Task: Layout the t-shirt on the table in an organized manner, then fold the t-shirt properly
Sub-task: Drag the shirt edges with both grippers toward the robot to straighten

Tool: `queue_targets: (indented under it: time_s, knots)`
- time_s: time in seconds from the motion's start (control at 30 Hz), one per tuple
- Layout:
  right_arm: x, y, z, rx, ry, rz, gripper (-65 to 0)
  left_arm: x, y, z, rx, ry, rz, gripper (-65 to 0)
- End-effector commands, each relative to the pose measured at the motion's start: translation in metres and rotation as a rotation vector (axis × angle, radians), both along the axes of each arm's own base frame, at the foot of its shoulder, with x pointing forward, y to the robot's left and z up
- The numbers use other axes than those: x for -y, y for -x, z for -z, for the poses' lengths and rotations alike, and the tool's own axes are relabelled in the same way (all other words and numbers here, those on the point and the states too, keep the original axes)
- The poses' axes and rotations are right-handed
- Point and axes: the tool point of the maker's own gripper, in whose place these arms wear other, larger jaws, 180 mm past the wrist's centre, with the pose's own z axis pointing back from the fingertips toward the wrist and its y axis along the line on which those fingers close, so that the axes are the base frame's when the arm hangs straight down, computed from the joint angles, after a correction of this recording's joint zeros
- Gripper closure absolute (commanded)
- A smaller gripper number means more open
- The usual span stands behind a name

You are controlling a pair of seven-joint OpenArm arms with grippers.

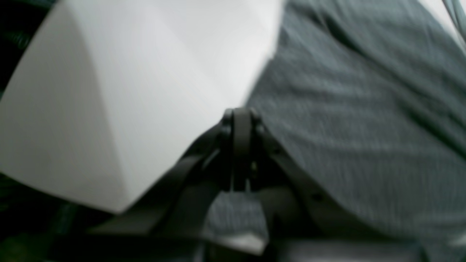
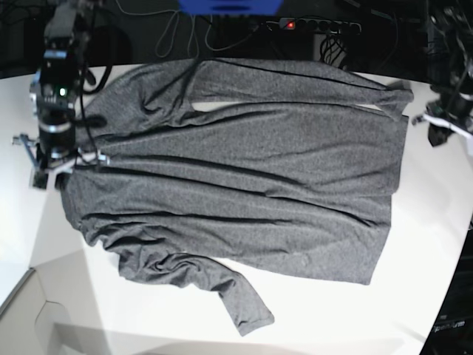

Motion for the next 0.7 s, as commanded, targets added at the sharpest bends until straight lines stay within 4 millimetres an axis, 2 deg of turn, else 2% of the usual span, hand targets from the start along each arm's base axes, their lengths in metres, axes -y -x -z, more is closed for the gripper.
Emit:
queue_targets:
  time_s: [0.0,0.1,0.17,0.23,0.3,0.53,0.6,0.67]
  knots:
    - [0.004,0.004,-0.006,0.019,0.024,0.004,0.0,-0.005,0.005,-0.008,0.005,-0.025,0.004,-2.4]
    - [-0.008,0.026,0.007,-0.016,-0.017,0.012,0.0,-0.007,0.031,0.003,-0.045,-0.011,-0.037,-10.8]
    - [-0.006,0.042,0.014,-0.046,-0.023,0.031,0.0,-0.010,0.046,0.013,-0.093,-0.028,-0.051,-19.7]
    - [-0.007,0.054,0.022,-0.064,-0.059,0.056,0.0,-0.015,0.055,0.017,-0.131,-0.067,-0.056,-28.8]
    - [-0.005,0.065,0.029,-0.084,-0.094,0.069,0.0,-0.015,0.063,0.023,-0.157,-0.069,-0.067,-34.2]
    - [0.000,0.081,0.035,-0.121,-0.128,-0.006,0.0,-0.010,0.066,0.024,-0.163,-0.068,-0.056,-35.1]
    - [0.000,0.090,0.039,-0.152,-0.117,-0.049,-3.5,-0.010,0.067,0.025,-0.165,-0.066,-0.058,-35.1]
    - [-0.004,0.097,0.043,-0.172,-0.124,-0.069,-10.6,-0.011,0.067,0.024,-0.166,-0.069,-0.058,-35.1]
